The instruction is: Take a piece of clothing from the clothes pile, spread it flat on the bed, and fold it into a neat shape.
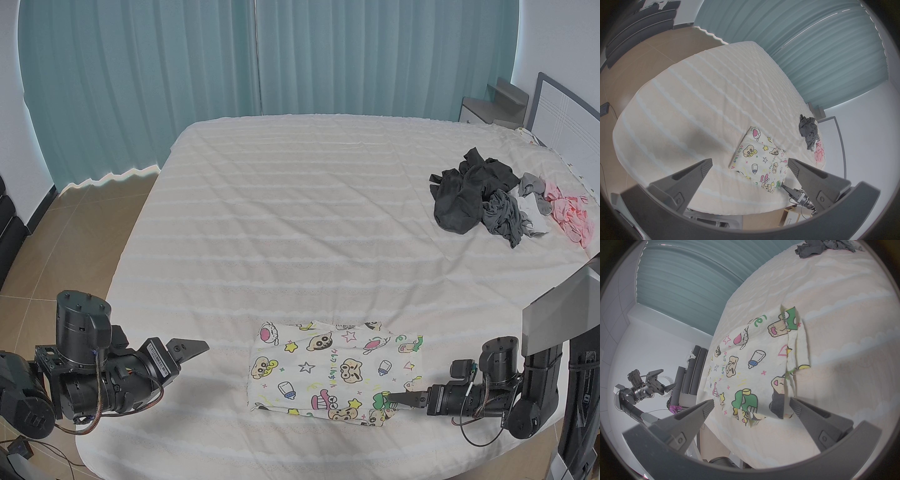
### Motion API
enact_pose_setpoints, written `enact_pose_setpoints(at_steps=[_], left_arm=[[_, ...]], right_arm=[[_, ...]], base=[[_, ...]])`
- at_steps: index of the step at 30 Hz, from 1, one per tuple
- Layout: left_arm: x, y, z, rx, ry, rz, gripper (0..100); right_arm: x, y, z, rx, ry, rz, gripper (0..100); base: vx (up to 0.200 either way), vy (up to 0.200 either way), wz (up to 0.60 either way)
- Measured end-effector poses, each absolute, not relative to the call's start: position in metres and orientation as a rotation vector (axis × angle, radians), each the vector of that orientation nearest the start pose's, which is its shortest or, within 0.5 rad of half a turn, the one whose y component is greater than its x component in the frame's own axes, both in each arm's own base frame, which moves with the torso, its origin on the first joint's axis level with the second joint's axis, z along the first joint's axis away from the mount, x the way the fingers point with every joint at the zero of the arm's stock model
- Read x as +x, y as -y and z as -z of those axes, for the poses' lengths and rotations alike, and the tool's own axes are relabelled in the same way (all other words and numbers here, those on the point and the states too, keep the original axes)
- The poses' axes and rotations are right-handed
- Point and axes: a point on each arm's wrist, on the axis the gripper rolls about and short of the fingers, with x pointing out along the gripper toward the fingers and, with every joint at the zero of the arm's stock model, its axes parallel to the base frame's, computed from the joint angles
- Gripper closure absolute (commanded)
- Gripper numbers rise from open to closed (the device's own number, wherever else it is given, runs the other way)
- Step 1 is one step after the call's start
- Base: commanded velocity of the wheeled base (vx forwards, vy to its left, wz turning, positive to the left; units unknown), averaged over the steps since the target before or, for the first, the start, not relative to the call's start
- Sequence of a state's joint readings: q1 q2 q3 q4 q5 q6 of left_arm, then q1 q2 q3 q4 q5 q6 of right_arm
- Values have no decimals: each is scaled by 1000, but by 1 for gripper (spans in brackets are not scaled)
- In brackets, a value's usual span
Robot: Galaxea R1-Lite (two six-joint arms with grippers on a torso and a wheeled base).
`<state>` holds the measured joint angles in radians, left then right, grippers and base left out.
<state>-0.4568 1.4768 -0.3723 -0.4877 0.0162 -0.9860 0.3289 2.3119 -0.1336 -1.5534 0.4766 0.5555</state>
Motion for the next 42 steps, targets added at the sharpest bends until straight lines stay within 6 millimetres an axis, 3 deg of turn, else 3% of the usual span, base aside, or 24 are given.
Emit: enact_pose_setpoints(at_steps=[2, 3, 16, 31, 42], left_arm=[[181, 89, -117, -794, -754, 92, 0], [181, 89, -117, -794, -753, 93, 0], [183, 89, -115, -806, -726, 108, 0], [183, 89, -113, -804, -733, 103, 0], [183, 90, -113, -804, -735, 101, 0]], right_arm=[[231, -90, 26, 552, -842, -585, 0], [231, -91, 26, 551, -845, -587, 100], [231, -99, 35, 504, -859, -623, 100], [217, -73, 30, 435, -859, -573, 100], [209, -65, 32, 359, -865, -577, 100]], base=[[0, 0, 0], [0, 0, 0], [0, 0, 0], [0, 0, 0], [0, 0, 0]])
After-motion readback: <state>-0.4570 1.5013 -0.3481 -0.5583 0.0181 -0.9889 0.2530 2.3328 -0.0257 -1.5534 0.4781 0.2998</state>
